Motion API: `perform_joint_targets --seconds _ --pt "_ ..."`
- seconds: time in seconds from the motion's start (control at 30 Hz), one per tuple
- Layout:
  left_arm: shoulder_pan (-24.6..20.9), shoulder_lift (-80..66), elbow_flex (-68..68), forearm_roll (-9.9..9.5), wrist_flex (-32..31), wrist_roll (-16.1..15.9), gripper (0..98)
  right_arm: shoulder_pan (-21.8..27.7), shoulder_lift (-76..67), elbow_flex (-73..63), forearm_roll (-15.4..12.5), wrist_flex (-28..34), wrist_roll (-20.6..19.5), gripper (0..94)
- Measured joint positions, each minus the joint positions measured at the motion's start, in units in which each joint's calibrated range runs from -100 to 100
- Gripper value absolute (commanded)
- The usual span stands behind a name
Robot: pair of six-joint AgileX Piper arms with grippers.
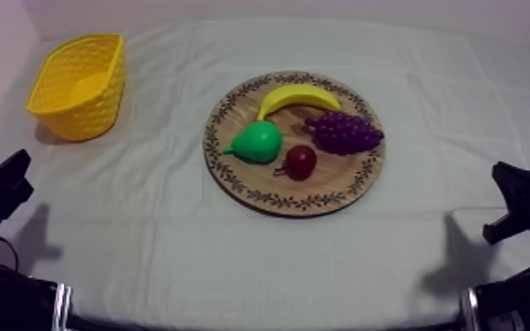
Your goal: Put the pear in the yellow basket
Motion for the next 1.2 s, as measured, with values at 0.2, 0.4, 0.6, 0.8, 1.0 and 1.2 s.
perform_joint_targets --seconds 0.2,0.4,0.6,0.8,1.0,1.2 --pt "-0.75 0.0 0.0 0.0 0.0 0.14 0.1 0.0 0.0 0.0 0.0 0.0 0.0 0.3" --pt "-1.23 0.0 0.0 0.0 0.0 -0.12 0.1 0.0 0.0 0.0 0.0 0.0 -0.07 0.3" --pt "-1.34 0.0 0.0 -0.05 0.0 -1.27 1.1 0.0 0.0 0.0 0.0 0.0 -0.07 0.3" --pt "-1.78 0.0 0.0 -0.05 -0.16 -1.48 0.2 0.0 0.0 0.0 0.0 0.0 -0.07 0.3" --pt "-2.48 0.39 0.0 -0.1 -0.53 -4.18 0.1 0.0 0.0 0.0 0.0 0.0 -0.07 0.3" --pt "-2.01 4.99 -1.79 0.03 -4.35 -4.83 0.0 0.0 0.0 0.0 0.0 0.0 -0.07 0.3"
